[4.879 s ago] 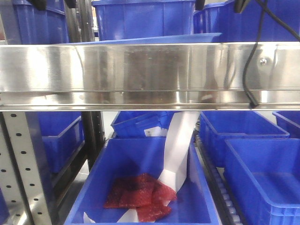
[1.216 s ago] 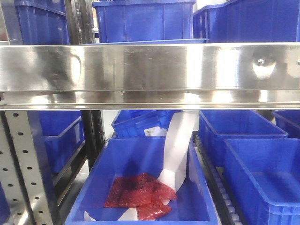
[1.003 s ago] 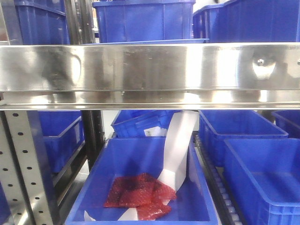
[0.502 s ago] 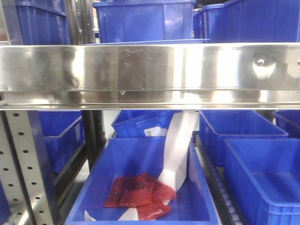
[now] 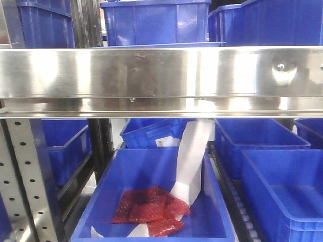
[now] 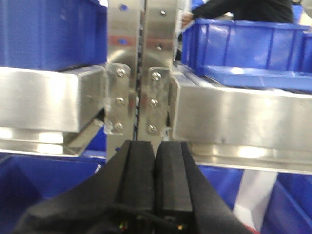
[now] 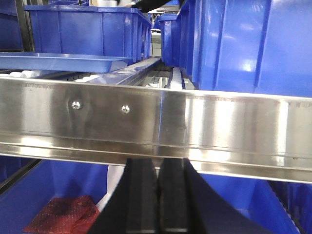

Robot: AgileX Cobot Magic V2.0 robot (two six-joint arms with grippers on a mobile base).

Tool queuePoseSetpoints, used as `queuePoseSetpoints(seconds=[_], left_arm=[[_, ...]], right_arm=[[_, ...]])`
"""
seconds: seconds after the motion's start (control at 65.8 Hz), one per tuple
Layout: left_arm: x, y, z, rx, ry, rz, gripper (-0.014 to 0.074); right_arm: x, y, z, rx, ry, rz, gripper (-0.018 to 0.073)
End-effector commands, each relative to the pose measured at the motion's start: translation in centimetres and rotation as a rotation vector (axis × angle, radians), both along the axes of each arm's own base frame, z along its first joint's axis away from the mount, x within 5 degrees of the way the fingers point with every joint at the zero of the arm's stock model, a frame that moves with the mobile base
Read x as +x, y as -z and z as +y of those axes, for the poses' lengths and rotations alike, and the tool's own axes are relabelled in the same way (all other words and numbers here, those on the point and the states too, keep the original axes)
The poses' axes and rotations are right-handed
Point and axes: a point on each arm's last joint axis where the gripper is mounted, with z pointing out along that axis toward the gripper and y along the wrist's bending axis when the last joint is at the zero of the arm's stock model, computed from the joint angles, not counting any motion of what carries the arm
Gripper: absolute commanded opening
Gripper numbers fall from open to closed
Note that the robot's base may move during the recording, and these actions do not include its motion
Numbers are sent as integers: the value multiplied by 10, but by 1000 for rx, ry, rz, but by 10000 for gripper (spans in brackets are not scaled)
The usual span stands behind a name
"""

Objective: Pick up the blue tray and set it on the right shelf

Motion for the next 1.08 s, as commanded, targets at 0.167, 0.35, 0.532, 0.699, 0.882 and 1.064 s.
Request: queuePoseSetpoints(seconds=[0.167, 0.35, 0.532, 0.699, 0.882, 1.064], left_arm=[[0, 2, -1, -17, 30, -54, -48], [0, 2, -1, -17, 30, -54, -48], [0, 2, -1, -17, 30, -54, -48], [0, 2, -1, -17, 30, -54, -48], [0, 2, -1, -17, 30, -54, -48], [0, 2, -1, -17, 30, -54, -48]], right_arm=[[-4, -16, -1, -14, 15, -126, 55], [-4, -16, -1, -14, 15, -126, 55], [-4, -16, -1, -14, 15, -126, 55], [-4, -16, -1, -14, 15, -126, 55], [-4, -16, -1, -14, 15, -126, 55], [-4, -16, -1, -14, 15, -126, 55]])
